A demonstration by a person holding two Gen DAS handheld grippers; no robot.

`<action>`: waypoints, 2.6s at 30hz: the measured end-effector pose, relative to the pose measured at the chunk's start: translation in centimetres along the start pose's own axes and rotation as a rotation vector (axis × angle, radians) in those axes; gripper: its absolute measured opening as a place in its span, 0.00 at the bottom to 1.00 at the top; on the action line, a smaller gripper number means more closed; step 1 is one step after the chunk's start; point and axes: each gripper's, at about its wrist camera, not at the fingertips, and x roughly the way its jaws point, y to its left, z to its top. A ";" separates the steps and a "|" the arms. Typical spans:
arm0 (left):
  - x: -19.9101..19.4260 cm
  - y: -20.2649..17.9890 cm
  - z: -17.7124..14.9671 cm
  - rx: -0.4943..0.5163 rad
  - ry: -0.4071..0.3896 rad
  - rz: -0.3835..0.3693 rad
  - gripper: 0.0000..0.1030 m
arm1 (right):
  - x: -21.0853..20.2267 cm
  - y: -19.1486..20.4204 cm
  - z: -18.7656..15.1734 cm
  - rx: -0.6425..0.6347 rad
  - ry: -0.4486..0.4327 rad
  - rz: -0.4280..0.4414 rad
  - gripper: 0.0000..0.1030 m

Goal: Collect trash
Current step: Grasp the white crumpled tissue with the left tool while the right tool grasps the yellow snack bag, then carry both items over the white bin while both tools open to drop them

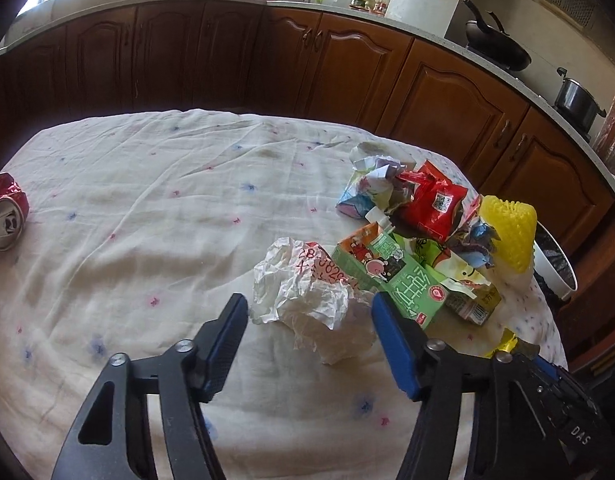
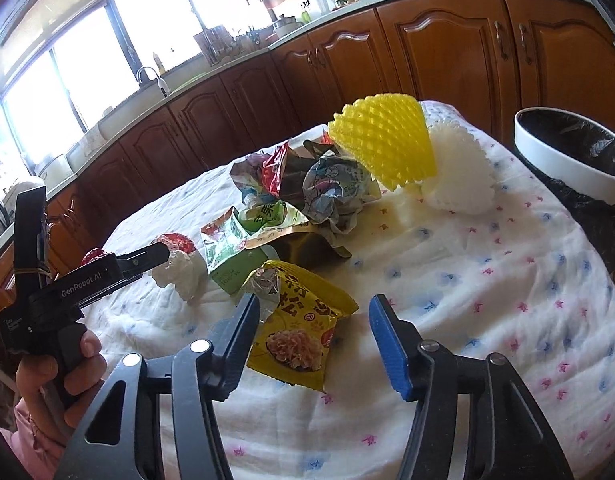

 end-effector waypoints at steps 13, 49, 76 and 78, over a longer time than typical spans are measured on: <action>-3.5 -2.1 -1.8 0.078 -0.043 -0.068 0.19 | -1.3 -0.5 -0.6 -0.012 -0.012 0.035 0.21; 6.0 -23.8 2.8 0.406 0.061 -0.381 0.19 | -10.6 -18.2 5.9 0.215 -0.211 -0.198 0.21; 23.2 -38.3 9.4 0.500 0.287 -0.332 0.28 | -5.8 -30.0 14.4 0.235 -0.052 -0.334 0.25; 23.4 -38.8 9.2 0.507 0.279 -0.326 0.34 | -5.3 -30.6 14.5 0.240 -0.040 -0.336 0.27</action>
